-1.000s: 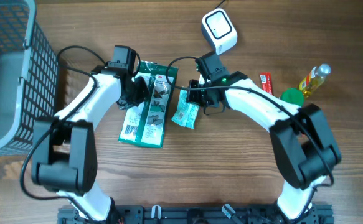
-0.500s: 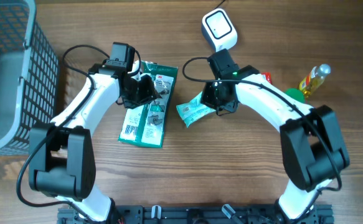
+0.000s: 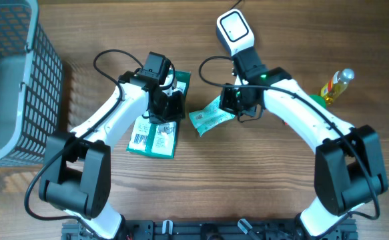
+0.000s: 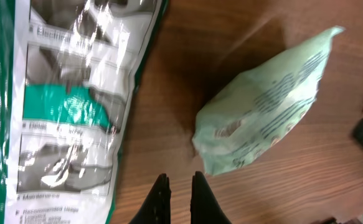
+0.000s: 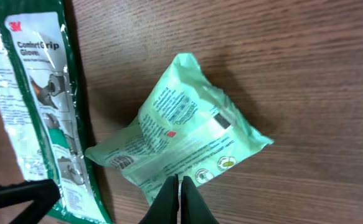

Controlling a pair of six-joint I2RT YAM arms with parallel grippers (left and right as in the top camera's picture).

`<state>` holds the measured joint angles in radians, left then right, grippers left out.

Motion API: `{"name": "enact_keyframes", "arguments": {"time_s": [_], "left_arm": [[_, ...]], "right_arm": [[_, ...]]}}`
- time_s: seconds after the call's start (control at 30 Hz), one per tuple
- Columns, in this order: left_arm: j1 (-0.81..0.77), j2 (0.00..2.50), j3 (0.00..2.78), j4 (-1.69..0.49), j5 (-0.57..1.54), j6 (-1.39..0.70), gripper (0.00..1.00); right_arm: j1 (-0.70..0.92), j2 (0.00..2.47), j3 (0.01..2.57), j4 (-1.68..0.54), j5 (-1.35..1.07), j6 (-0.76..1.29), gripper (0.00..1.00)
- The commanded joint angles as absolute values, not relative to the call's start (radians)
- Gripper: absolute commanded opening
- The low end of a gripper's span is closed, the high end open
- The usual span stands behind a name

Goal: Scan the item barcode

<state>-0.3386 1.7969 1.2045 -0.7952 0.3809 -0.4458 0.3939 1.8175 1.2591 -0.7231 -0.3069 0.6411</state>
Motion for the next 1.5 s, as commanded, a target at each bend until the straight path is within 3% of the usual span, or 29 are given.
{"name": "enact_keyframes", "arguments": {"time_s": [0.0, 0.13, 0.4, 1.0, 1.3, 1.47], "left_arm": [[-0.345, 1.780, 1.216, -0.818, 0.402, -0.423, 0.04], [-0.347, 1.780, 1.216, -0.819, 0.497, -0.423, 0.04], [-0.363, 1.780, 1.213, -0.817, 0.496, -0.423, 0.04], [-0.521, 1.782, 1.210, -0.812, 0.187, -0.498, 0.04], [-0.540, 1.838, 1.210, -0.738, 0.189, -0.514, 0.04], [-0.540, 1.842, 1.210, -0.653, 0.189, -0.514, 0.04]], "right_arm": [[0.353, 1.795, 1.250, -0.746, -0.401, 0.556, 0.04], [0.345, 1.795, 1.250, -0.768, -0.401, 0.507, 0.04], [0.345, 1.795, 1.250, -0.771, -0.401, 0.508, 0.04], [0.350, 1.796, 1.238, -0.766, -0.429, 0.508, 0.04], [0.350, 1.797, 1.188, -0.647, -0.480, 0.503, 0.04], [0.350, 1.802, 1.134, -0.554, -0.447, 0.610, 0.04]]}}
